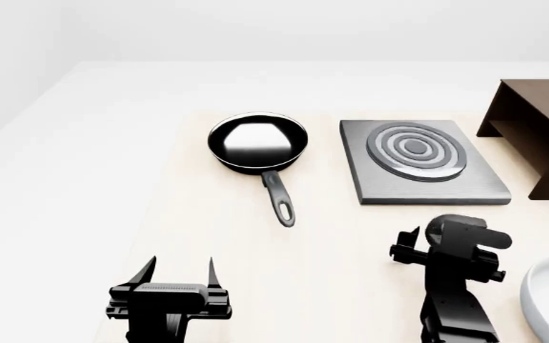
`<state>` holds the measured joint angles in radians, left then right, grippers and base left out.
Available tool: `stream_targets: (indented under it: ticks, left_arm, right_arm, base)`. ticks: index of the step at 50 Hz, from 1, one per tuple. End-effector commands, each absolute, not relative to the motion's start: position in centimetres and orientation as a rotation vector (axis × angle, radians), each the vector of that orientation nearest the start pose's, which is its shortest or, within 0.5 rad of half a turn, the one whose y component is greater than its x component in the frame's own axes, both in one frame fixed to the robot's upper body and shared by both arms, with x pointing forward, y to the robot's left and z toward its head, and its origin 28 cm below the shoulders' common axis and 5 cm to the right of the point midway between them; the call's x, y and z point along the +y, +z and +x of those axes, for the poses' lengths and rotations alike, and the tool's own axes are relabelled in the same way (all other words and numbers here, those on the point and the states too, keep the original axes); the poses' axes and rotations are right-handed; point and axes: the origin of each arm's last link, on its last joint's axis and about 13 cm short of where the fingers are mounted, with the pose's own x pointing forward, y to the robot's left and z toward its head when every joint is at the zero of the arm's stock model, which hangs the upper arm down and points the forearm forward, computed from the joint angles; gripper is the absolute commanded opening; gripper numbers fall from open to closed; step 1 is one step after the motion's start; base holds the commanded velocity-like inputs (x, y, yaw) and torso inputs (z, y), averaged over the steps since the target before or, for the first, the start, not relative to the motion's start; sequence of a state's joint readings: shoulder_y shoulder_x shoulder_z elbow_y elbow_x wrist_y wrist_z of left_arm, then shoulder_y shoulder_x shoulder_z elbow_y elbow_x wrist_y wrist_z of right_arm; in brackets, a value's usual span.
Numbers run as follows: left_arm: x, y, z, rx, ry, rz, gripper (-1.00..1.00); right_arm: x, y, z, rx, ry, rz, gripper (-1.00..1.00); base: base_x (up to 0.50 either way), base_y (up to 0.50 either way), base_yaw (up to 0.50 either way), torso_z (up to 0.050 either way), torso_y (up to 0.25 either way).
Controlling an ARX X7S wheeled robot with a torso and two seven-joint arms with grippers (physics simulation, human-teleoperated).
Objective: Turn on the stove.
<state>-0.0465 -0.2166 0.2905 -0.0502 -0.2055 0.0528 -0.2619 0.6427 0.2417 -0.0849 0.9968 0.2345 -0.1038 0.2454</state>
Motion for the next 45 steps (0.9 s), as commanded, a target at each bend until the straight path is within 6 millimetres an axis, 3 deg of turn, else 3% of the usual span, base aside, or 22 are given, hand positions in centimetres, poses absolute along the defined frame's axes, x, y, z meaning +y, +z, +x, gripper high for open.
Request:
stream_targets:
  ticks: [1,19,26,31,37,45]
  left_arm:
    - [20.2,0.8,21.3,0.01,-0.013,0.019,1.0]
    - [20.2,0.9,21.3,0.01,-0.012,0.018,1.0]
    - [20.1,1.2,20.9,-0.002,-0.018,0.019,1.0]
    - [20.1,1.5,20.7,-0.01,-0.022,0.018,1.0]
    - [19.9,1.9,20.2,-0.027,-0.034,0.019,1.0]
    - [19.9,2.4,19.6,-0.046,-0.042,0.017,1.0]
  right_arm:
    - [-20.6,0.8,31.3,0.229,-0.5,-0.023,1.0]
    - [-19.7,1.9,31.6,0.195,-0.466,-0.039,1.0]
    - [-19.0,2.0,30.6,0.171,-0.445,-0.037,1.0]
    - [-17.8,3.0,29.3,0.099,-0.403,-0.049,1.0]
    - [-14.8,5.6,25.8,-0.046,-0.312,-0.1,1.0]
    - [-11.9,7.2,22.4,-0.169,-0.241,-0.138,1.0]
  base:
    - [0.0,0.0,0.0,0.0,0.0]
    - [0.0,0.0,0.0,0.0,0.0]
    - [0.0,0.0,0.0,0.0,0.0]
    - [0.0,0.0,0.0,0.0,0.0]
    - [0.0,0.0,0.0,0.0,0.0]
    - [0.0,0.0,0.0,0.0,0.0]
